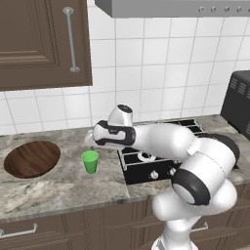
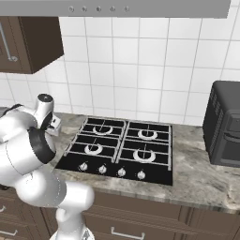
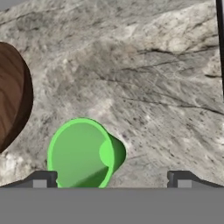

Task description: Pick the cup and bowl from the counter and place them on the counter next to the sink.

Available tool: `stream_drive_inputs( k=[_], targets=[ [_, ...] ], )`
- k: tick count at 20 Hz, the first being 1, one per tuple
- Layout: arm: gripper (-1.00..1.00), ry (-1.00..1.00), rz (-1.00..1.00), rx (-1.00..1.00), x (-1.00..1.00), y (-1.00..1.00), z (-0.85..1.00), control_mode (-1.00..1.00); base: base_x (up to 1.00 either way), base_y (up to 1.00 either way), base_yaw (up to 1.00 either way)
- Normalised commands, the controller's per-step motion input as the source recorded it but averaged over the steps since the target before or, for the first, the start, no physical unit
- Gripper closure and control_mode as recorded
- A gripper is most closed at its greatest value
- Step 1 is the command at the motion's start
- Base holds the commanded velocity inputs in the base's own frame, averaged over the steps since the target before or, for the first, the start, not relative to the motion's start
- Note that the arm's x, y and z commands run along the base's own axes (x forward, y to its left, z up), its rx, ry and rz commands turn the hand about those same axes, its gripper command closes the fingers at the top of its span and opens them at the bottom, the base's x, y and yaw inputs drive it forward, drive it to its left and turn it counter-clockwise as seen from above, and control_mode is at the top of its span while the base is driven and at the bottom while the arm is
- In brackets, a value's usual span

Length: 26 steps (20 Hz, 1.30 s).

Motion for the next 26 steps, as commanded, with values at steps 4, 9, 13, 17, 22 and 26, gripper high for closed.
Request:
stream_drive_inputs(
  k=[4, 9, 13, 17, 22, 26],
  targets=[
    [-1.00, 0.00, 0.00, 0.00, 0.11, 0.10, -0.20, -1.00, 0.00, 0.00, 0.00],
    [-1.00, 0.01, 0.00, 0.00, 0.10, 0.10, -0.19, -1.00, 0.00, 0.00, 0.00],
    [-1.00, 0.01, 0.00, 0.00, 0.13, 0.11, -0.20, -1.00, 0.00, 0.00, 0.00],
    [-1.00, 0.00, 0.00, 0.00, 0.12, 0.09, -0.19, -1.00, 0.00, 0.00, 0.00],
    [-1.00, 0.01, 0.00, 0.00, 0.10, 0.07, -0.16, -1.00, 0.00, 0.00, 0.00],
    [-1.00, 0.01, 0.00, 0.00, 0.07, 0.04, -0.16, -1.00, 0.00, 0.00, 0.00]
  ],
)
